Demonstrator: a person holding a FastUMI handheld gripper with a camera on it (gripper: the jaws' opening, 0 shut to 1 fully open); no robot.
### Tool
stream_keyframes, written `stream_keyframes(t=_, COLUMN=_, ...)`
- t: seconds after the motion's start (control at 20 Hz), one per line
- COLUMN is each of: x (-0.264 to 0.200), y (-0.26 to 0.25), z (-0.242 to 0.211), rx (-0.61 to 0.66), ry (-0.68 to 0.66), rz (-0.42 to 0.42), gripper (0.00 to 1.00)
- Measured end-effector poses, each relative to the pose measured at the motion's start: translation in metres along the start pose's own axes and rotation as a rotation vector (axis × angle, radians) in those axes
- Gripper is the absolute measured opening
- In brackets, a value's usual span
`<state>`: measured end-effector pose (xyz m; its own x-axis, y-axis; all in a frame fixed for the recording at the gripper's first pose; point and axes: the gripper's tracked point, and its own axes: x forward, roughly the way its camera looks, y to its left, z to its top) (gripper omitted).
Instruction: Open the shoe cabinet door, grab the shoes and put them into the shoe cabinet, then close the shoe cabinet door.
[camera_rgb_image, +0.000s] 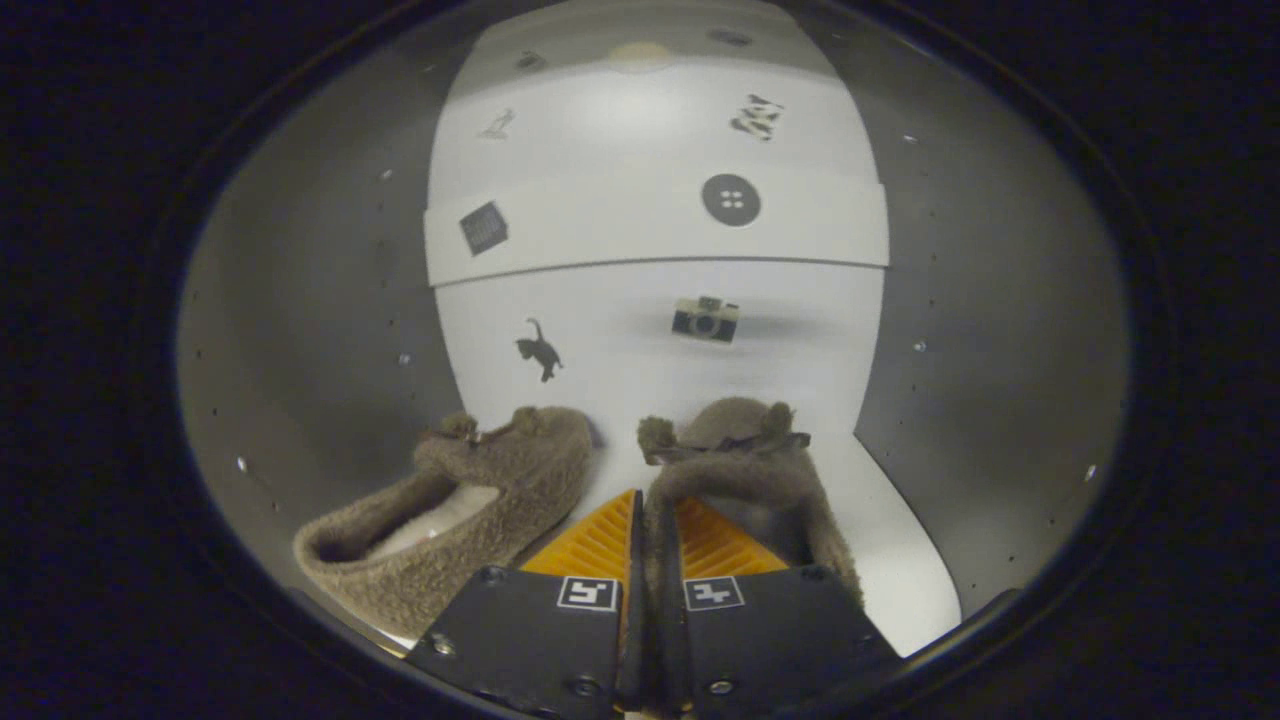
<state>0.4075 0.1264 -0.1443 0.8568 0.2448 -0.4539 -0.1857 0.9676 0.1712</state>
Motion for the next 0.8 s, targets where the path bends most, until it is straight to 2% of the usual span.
stream_keyframes(t=0.15, x=-0.002, y=-0.001, z=0.002, rx=0.007, ry=0.006, rz=-0.016, gripper=0.12)
stream_keyframes(t=0.25, x=-0.012, y=0.002, z=0.012, rx=0.003, ry=-0.027, rz=-0.006, gripper=0.22)
stream_keyframes(t=0.3, x=-0.020, y=0.004, z=0.017, rx=0.011, ry=-0.052, rz=-0.002, gripper=0.23)
stream_keyframes(t=0.4, x=-0.038, y=0.012, z=0.024, rx=0.015, ry=-0.080, rz=0.027, gripper=0.40)
stream_keyframes(t=0.55, x=-0.066, y=0.013, z=0.022, rx=0.002, ry=-0.080, rz=0.009, gripper=0.66)
stream_keyframes(t=0.65, x=-0.090, y=0.018, z=0.027, rx=-0.059, ry=-0.131, rz=-0.009, gripper=0.74)
stream_keyframes(t=0.75, x=-0.118, y=0.010, z=0.033, rx=-0.127, ry=-0.188, rz=-0.080, gripper=0.82)
stream_keyframes(t=0.8, x=-0.134, y=0.016, z=0.034, rx=-0.143, ry=-0.207, rz=-0.085, gripper=0.91)
